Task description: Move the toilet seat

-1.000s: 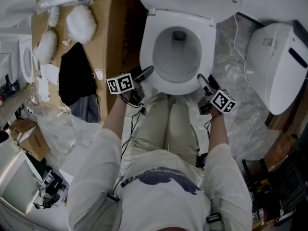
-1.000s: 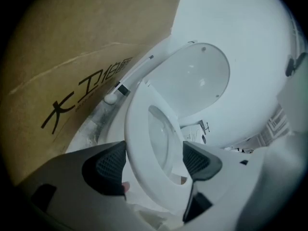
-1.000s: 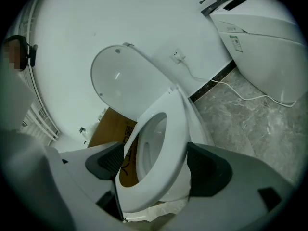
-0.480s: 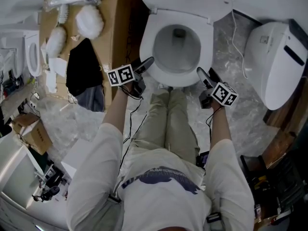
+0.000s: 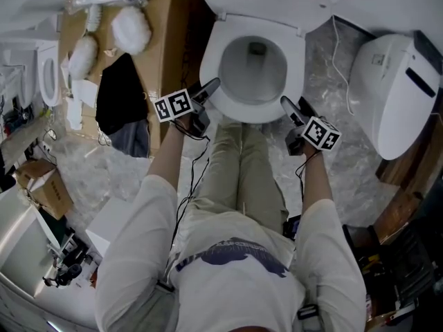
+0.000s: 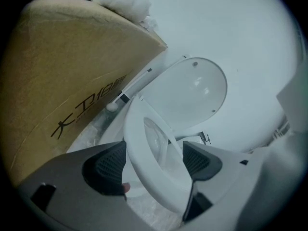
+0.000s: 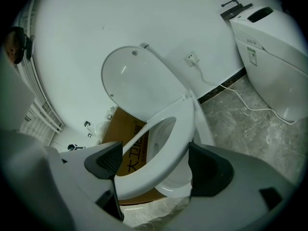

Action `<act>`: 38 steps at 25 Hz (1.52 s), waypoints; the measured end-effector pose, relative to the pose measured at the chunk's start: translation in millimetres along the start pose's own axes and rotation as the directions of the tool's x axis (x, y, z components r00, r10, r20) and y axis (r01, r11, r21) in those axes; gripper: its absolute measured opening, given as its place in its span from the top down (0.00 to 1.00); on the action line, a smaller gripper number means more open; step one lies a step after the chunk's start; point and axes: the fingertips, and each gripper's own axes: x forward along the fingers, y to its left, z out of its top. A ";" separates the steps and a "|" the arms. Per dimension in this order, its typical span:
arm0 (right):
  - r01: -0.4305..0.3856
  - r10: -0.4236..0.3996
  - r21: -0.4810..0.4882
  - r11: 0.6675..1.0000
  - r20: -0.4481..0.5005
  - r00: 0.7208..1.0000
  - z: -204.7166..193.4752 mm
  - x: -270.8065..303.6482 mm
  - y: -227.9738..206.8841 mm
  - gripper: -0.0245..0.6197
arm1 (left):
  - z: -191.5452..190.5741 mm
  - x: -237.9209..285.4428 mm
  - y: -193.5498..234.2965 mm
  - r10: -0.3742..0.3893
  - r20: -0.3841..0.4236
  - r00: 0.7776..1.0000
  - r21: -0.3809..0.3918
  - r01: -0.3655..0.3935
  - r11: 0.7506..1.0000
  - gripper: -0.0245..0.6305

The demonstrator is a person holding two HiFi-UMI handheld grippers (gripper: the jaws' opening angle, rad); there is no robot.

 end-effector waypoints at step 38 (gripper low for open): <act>-0.001 -0.018 0.118 0.993 0.164 0.986 110.2 -15.1 67.1 0.27 | 88.4 -15.7 -87.8 -0.119 -0.015 0.993 -0.023 0.119 0.993 0.43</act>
